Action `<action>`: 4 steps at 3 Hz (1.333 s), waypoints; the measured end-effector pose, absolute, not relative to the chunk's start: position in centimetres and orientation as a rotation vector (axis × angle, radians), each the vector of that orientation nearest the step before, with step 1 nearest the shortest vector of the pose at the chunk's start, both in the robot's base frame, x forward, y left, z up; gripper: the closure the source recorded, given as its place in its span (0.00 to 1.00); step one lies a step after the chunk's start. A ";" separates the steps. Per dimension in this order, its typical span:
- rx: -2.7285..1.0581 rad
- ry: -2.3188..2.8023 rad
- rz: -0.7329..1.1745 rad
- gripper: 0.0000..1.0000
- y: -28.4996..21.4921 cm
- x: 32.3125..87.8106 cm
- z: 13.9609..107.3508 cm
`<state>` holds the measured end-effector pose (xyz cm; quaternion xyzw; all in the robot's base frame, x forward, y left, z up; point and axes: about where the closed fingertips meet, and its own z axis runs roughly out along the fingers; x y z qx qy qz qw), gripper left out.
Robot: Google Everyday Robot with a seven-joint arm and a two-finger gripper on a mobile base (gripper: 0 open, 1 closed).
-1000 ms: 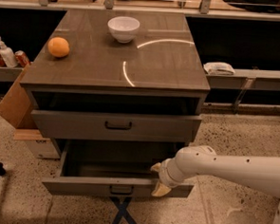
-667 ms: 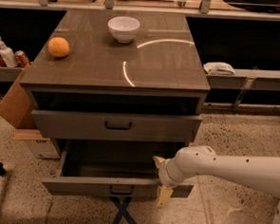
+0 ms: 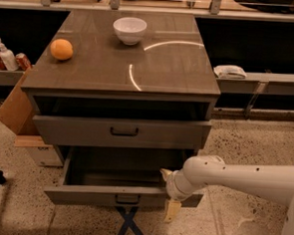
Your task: Open middle drawer
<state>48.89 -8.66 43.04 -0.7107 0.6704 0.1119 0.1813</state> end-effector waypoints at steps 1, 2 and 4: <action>-2.022 1.934 0.363 0.00 -8.7 47.8 41.5; -2.042 1.947 0.376 0.18 -8.5 47.3 40.9; -2.074 1.943 0.360 0.65 -8.3 46.7 41.4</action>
Offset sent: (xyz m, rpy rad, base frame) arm -0.0207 0.0023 -0.0274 -0.0434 0.0992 0.0095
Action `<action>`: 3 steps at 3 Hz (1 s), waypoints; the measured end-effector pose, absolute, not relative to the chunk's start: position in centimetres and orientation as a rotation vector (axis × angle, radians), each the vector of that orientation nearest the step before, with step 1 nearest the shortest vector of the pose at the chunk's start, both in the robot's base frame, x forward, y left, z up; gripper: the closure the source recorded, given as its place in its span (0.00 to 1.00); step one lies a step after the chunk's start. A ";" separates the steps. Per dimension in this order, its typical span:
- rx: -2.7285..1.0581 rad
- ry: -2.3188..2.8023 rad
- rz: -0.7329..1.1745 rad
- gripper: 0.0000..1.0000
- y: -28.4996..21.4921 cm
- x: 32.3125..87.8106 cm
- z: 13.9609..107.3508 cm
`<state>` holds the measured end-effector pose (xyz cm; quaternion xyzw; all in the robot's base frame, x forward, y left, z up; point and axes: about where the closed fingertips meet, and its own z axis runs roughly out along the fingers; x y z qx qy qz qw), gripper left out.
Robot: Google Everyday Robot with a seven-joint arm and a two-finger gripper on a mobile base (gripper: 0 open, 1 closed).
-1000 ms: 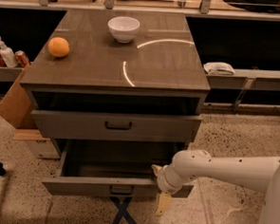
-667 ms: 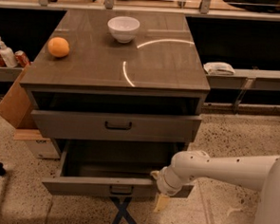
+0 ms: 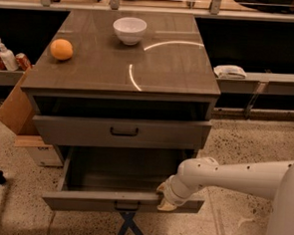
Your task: Open middle drawer
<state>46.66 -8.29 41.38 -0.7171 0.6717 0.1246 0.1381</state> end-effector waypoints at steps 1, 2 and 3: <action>-2.065 1.943 0.378 0.89 -8.5 45.5 41.6; -2.042 1.944 0.425 1.00 -8.5 43.8 41.3; -2.042 1.945 0.427 0.82 -8.5 43.7 41.3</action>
Offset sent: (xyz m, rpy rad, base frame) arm -0.0534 -0.0045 -0.0016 0.0892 0.0509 -0.0280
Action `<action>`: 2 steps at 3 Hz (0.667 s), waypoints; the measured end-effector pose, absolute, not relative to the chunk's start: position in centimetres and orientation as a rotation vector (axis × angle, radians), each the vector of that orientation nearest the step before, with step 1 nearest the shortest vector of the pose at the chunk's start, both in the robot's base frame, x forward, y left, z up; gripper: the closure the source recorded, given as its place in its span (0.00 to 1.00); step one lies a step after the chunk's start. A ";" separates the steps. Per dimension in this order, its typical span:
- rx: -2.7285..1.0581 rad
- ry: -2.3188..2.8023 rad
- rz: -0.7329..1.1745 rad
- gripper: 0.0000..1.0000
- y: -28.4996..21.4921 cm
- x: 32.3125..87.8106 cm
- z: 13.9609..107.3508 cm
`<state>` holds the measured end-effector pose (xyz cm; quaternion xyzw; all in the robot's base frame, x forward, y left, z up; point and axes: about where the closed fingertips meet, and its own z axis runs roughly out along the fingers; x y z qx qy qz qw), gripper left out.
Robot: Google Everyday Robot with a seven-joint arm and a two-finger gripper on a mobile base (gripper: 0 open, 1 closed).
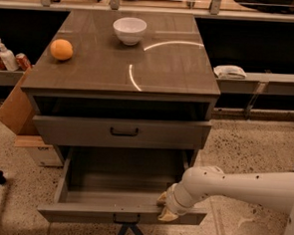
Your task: Open middle drawer
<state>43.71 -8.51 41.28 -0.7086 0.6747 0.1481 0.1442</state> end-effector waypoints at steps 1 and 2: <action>-2.044 1.944 0.430 0.59 -8.5 43.6 41.2; -2.024 1.945 0.427 0.36 -8.7 43.8 41.5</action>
Offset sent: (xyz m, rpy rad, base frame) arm 0.0064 -0.0064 0.0099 0.0233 -0.0239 -0.0320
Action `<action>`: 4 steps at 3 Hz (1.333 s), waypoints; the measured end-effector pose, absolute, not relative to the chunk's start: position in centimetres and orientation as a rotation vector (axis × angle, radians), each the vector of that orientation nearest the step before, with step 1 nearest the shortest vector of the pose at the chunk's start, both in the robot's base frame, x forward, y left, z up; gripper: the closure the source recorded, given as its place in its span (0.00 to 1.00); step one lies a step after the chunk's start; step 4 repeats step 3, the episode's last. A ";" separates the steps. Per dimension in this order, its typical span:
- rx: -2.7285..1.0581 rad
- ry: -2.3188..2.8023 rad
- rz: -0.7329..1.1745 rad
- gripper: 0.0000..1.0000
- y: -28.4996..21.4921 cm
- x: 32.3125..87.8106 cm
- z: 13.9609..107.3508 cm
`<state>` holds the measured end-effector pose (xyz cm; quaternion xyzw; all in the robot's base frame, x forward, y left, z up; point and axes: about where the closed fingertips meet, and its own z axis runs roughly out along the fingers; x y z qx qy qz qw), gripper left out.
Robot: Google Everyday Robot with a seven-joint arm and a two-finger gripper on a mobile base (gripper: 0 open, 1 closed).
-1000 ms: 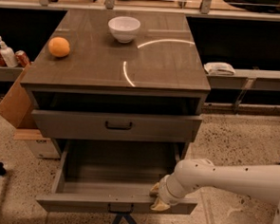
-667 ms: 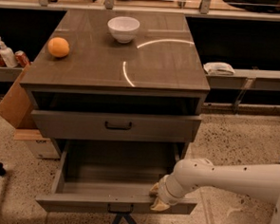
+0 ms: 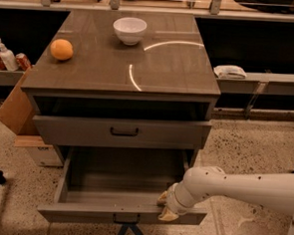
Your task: Open middle drawer
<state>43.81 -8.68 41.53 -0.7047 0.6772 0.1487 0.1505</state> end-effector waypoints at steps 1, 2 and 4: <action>-2.001 1.933 0.415 0.13 -9.3 44.5 42.8; -1.986 1.911 0.395 0.00 -10.4 45.6 44.7; -1.996 1.883 0.356 0.00 -11.6 47.0 47.3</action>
Offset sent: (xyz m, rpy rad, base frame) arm 0.0305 -0.0318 0.0557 0.0401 -0.0862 -0.0178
